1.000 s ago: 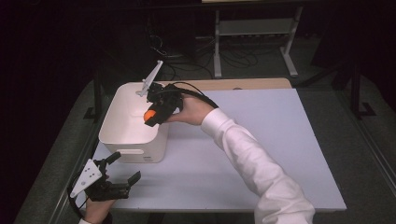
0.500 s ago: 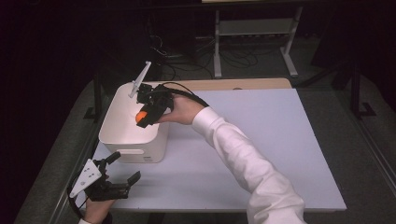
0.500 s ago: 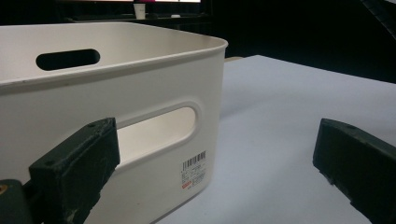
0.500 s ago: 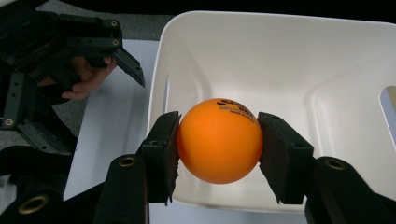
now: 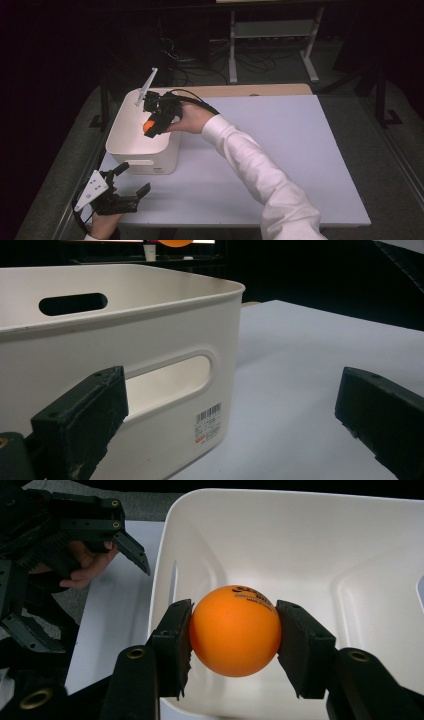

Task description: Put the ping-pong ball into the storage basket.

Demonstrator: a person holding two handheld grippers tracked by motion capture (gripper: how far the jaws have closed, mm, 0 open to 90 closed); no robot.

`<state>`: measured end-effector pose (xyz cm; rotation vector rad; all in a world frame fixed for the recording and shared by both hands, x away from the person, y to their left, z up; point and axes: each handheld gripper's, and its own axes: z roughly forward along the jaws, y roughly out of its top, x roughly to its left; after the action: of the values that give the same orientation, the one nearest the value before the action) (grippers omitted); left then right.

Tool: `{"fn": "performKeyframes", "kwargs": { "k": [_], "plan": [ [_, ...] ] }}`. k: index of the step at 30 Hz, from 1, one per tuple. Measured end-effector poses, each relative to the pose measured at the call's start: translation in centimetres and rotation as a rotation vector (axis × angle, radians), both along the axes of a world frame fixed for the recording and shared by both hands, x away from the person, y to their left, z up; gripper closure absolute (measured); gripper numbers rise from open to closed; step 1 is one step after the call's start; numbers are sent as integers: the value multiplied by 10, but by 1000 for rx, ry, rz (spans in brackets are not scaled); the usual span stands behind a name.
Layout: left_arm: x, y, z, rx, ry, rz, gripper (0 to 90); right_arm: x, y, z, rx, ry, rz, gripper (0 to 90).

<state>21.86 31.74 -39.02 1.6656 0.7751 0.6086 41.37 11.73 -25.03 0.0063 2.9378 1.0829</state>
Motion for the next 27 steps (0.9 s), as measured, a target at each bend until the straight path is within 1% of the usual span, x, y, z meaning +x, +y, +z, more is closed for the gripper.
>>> {"fn": "performKeyframes", "kwargs": {
  "k": [4,5,6,8,11,12,13,16,17,18,20,23,24,26,27],
  "plan": [
    [0,-1,0,-13,0,3,2,1,1,-1,4,4,2,492],
    [0,-1,0,-13,0,3,2,1,1,-1,-4,9,-8,492],
    [0,-1,0,-14,0,3,2,2,1,-2,4,3,1,492],
    [0,-1,0,-15,0,4,2,3,1,-3,0,12,-5,492],
    [0,-1,0,-15,1,4,2,5,2,-5,5,14,-1,492],
    [0,-1,0,-14,0,4,2,5,2,-5,2,21,-7,492],
    [0,-1,0,-17,0,4,2,6,3,-6,5,16,-1,492],
    [0,-1,0,-22,0,5,2,8,4,-8,6,24,-5,490],
    [0,-1,0,-15,1,4,2,9,4,-9,14,30,-10,446],
    [0,-1,0,-16,1,5,2,9,4,-9,14,30,-10,446],
    [0,-1,0,-14,3,6,2,10,3,-8,23,47,-21,399],
    [0,-1,0,-11,4,8,2,11,0,-5,38,31,-50,323],
    [0,-1,0,-13,4,9,2,11,-2,-4,42,33,-65,288],
    [1,-1,0,-16,2,9,2,11,-7,-1,48,12,-90,189],
    [1,-1,0,-16,1,10,2,11,-9,0,48,0,-112,141]
  ]
}}
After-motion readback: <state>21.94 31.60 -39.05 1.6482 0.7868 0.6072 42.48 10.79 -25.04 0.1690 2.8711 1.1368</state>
